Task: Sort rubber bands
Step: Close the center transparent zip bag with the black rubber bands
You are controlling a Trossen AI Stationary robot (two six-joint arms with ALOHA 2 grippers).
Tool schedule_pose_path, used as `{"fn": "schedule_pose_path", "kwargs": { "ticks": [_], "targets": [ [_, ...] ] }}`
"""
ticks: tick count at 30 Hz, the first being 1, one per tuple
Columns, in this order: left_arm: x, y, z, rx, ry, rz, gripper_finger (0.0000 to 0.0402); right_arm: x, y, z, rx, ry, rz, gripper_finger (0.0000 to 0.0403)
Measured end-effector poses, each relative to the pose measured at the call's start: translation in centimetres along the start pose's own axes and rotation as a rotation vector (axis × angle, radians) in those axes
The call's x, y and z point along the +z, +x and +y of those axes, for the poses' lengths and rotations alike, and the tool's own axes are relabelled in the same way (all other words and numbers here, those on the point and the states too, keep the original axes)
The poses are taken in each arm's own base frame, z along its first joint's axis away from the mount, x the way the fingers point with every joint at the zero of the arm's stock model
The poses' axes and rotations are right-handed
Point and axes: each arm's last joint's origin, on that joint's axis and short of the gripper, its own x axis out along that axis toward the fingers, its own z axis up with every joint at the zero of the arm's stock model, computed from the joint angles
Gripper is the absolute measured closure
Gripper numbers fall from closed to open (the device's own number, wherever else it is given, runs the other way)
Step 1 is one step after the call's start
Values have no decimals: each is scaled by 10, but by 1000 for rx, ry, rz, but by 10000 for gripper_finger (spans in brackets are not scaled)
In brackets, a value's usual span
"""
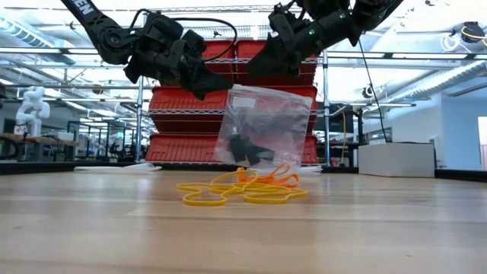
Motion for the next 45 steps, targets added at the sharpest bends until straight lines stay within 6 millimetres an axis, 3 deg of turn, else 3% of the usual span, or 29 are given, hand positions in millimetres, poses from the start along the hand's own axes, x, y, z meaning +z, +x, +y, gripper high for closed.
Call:
{"fn": "schedule_pose_path", "kwargs": {
  "ticks": [9, 15, 24, 28, 34, 45],
  "targets": [
    [0, 0, 0, 0, 0, 0, 401, -2, 2, -5, 52, -3, 4, 264],
    [0, 0, 0, 0, -1, 0, 401, -12, 14, -13, 53, 12, 35, 270],
    [0, 0, 0, 0, -3, 3, 401, -5, 37, -14, 93, -22, 131, 277],
    [-1, 0, 0, 1, -6, 7, 401, -1, 44, -15, 95, -49, 177, 306],
    [-2, 0, 0, 9, 4, 18, 401, 8, 44, -15, 96, -68, 188, 388],
    [-3, 0, 1, 35, -2, 34, 401, 6, 40, -15, 91, -61, 259, 390]
  ]
}}
